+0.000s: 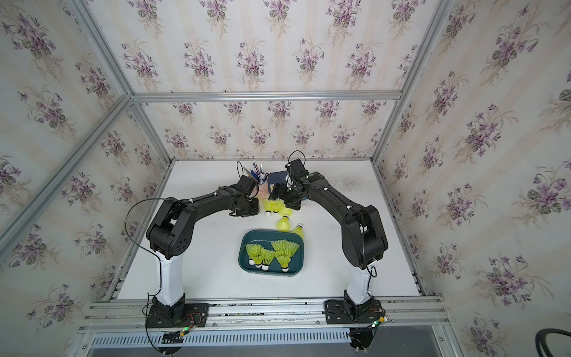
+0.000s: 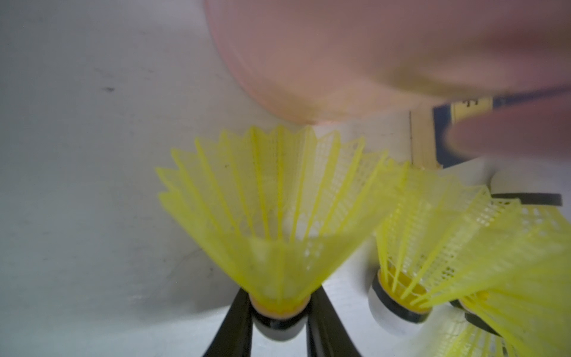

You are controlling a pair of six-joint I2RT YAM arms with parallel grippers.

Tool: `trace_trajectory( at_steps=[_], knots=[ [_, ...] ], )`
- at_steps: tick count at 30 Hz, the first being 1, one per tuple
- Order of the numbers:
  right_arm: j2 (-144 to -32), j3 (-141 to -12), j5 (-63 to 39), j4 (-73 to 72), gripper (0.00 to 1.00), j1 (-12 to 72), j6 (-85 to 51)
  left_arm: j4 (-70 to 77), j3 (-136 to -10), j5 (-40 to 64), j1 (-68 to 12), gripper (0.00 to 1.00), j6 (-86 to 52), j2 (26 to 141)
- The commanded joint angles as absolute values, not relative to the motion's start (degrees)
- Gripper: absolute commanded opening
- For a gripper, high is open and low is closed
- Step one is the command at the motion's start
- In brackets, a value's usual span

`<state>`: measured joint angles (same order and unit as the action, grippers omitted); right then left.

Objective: Put the shuttlecocks into the storage box
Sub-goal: Pick up the shuttlecock at the center of the board, then place the shuttlecock in the storage box.

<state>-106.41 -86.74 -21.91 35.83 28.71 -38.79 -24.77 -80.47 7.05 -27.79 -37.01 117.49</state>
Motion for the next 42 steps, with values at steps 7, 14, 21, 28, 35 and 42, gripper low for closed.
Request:
trace_trajectory(
  at_steps=[7,14,21,28,35,42],
  knots=[
    [-104.4,-85.1,-22.3,34.9,0.84,28.8,-37.4,-24.5,-76.2,5.9,-28.4,0.25,-36.3,111.3],
    [-102.8,-84.4,-27.1,35.2,0.82,29.9,-34.9,-24.4,-71.6,8.7,-29.3,0.24,-35.5,105.7],
    [-98.5,-81.8,-26.6,37.1,0.81,32.1,-33.8,-26.0,-66.6,10.1,-30.2,0.25,-36.1,97.6],
    [-92.8,-76.7,-24.7,38.2,0.8,35.1,-34.8,-31.0,-65.6,11.2,-32.2,0.25,-37.4,89.9],
    [-84.7,-71.2,-22.0,42.5,0.79,35.9,-35.8,-34.5,-64.9,13.0,-37.6,0.26,-40.3,82.9],
    [-74.9,-62.9,-21.7,47.5,0.76,36.6,-37.4,-33.4,-63.8,14.4,-45.8,0.27,-45.3,81.5]
  ],
)
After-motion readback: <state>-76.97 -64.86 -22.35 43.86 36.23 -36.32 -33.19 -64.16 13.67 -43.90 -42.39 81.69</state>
